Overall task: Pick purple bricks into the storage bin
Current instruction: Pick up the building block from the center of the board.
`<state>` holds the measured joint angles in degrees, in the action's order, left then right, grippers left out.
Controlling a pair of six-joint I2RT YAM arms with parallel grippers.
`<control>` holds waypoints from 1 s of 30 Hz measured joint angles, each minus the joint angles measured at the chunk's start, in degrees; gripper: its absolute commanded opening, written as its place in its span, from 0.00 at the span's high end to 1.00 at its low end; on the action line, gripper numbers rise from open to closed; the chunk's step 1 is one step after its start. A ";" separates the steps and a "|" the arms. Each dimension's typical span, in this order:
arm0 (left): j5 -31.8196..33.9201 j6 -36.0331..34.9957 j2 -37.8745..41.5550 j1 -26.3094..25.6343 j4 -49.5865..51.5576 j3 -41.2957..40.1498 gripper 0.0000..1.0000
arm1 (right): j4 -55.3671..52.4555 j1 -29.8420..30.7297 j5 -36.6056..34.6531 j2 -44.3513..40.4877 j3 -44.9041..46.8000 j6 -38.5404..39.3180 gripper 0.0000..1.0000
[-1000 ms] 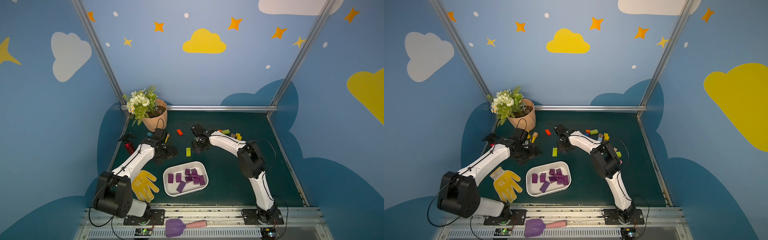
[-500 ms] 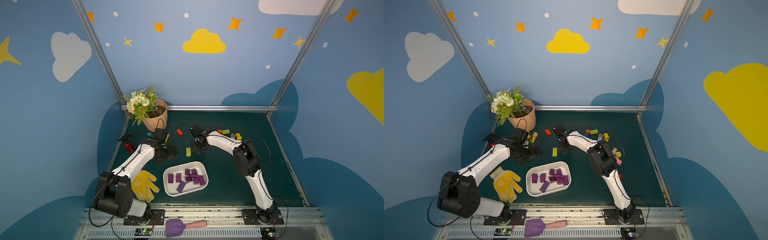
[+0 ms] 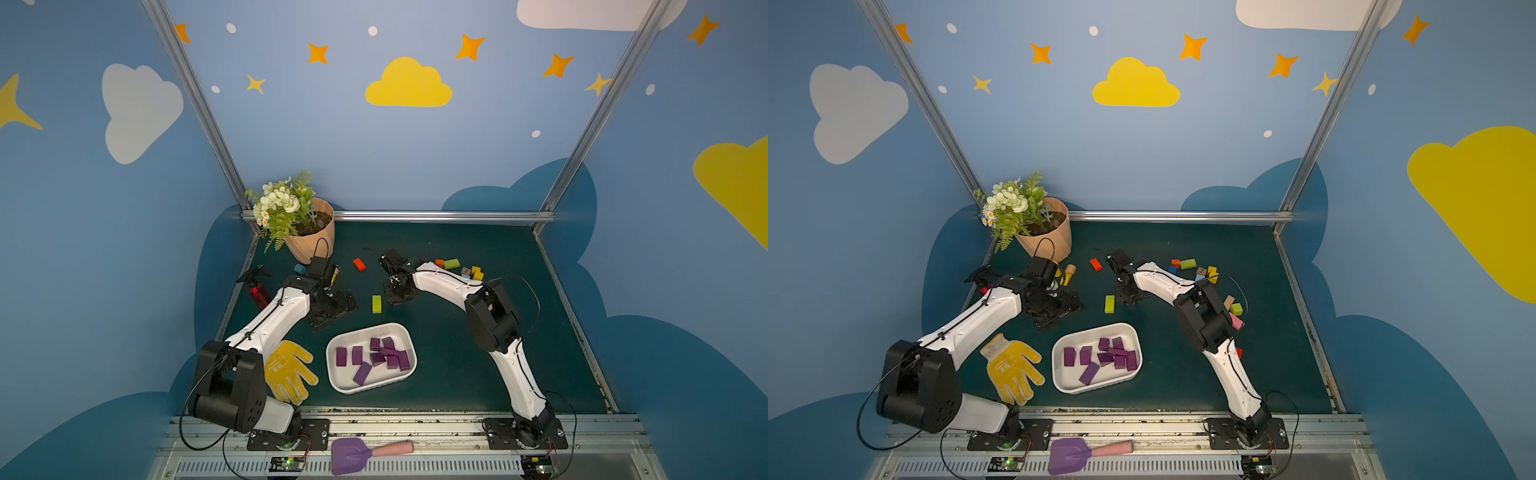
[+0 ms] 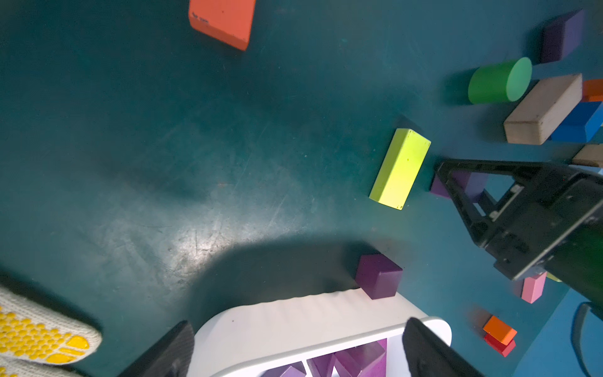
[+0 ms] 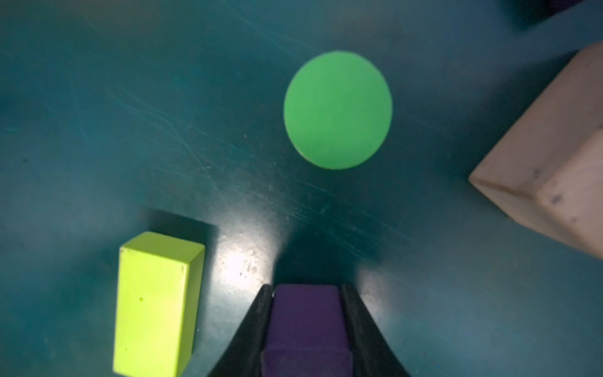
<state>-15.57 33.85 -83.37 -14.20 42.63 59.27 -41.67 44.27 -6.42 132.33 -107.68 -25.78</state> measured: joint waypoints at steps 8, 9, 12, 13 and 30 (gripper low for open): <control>-0.66 0.02 -0.59 0.07 0.00 0.00 0.00 | -0.33 -0.04 -0.20 -0.13 -0.02 0.20 0.69; -0.66 0.02 -0.59 0.07 0.00 0.00 0.00 | -0.42 -0.04 -0.22 -0.26 0.00 0.26 0.69; -0.70 0.02 -0.59 0.11 0.00 0.00 0.00 | -0.70 -0.04 -0.33 -1.27 0.20 0.31 0.69; -0.70 0.02 -0.59 0.13 0.00 0.00 0.00 | -0.72 -0.04 -0.42 -1.88 0.42 0.31 0.69; -0.52 1.64 4.15 -1.64 0.33 -1.25 0.00 | -0.81 1.11 -2.32 -13.46 8.24 0.26 0.67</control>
<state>-16.10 35.48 -79.22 -15.84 42.96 58.02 -42.48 45.39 -8.73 118.87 -99.44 -25.52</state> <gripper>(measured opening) 0.998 0.333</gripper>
